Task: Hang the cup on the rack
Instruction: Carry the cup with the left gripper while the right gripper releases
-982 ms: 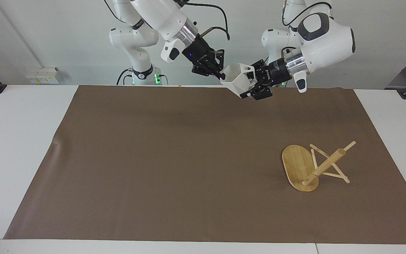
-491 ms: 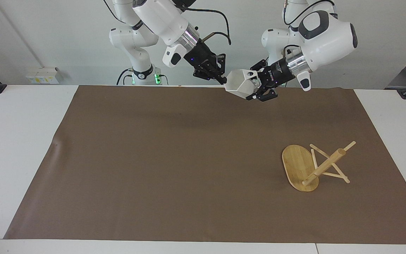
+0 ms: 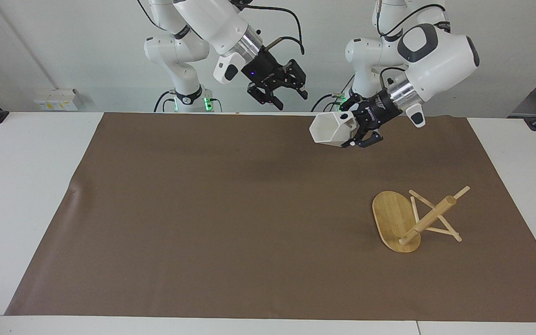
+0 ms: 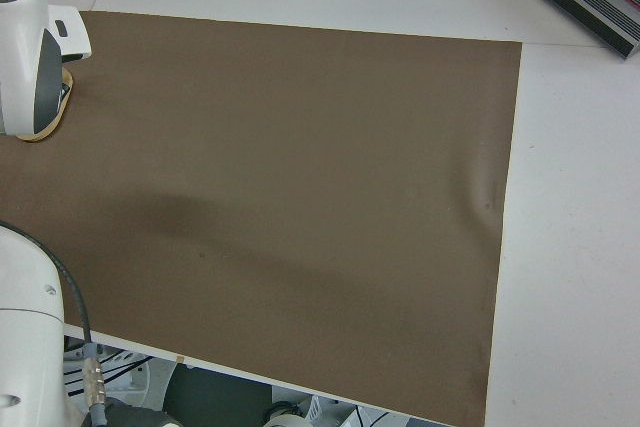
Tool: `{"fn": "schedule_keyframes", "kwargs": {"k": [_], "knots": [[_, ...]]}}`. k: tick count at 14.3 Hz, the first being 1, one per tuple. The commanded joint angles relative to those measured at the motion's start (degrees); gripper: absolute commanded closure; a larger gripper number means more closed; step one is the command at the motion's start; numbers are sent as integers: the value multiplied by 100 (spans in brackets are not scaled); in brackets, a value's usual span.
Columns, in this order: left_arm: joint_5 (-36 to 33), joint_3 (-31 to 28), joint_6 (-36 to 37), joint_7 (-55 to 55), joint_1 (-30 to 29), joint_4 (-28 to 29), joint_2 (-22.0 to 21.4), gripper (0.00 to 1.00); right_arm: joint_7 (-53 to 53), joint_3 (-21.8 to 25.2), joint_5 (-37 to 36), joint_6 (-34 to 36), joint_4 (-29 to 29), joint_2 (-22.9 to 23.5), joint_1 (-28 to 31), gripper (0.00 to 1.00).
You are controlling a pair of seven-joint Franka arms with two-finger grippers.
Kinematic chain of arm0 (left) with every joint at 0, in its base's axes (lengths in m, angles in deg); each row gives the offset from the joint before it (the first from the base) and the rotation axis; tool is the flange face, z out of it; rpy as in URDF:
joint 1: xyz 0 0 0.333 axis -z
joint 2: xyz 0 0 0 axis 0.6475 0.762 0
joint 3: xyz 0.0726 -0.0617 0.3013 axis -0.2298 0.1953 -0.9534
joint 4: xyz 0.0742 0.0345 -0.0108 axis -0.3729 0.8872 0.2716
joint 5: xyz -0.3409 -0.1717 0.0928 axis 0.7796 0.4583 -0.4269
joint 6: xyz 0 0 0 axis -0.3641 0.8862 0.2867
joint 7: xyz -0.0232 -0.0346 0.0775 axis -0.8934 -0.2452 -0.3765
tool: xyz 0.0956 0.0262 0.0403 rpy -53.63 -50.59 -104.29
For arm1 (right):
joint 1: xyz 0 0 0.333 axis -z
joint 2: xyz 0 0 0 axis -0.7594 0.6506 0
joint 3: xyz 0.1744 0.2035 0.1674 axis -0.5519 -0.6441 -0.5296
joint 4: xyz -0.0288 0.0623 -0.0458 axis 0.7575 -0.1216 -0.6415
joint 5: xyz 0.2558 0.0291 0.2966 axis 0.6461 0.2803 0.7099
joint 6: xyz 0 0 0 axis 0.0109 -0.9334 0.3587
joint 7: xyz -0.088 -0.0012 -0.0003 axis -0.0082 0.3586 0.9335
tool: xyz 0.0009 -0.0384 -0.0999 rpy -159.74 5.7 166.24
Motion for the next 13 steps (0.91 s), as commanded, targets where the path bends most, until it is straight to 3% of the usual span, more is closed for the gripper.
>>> {"fn": "schedule_keyframes", "kwargs": {"k": [1,6,11,13], "knots": [[-121,19,-685,277,-76,286,-5,100,-62,-12,144,62,-43,-71,81,0],[-121,19,-1758,322,-225,392,443,100,-45,5,74,62,-43,-80,99,0],[-121,27,-2382,646,-340,392,611,100,0,41,-5,45,-43,-72,213,0],[-121,27,-2568,735,-340,427,620,100,218,41,-468,45,-43,-71,292,0]]}}
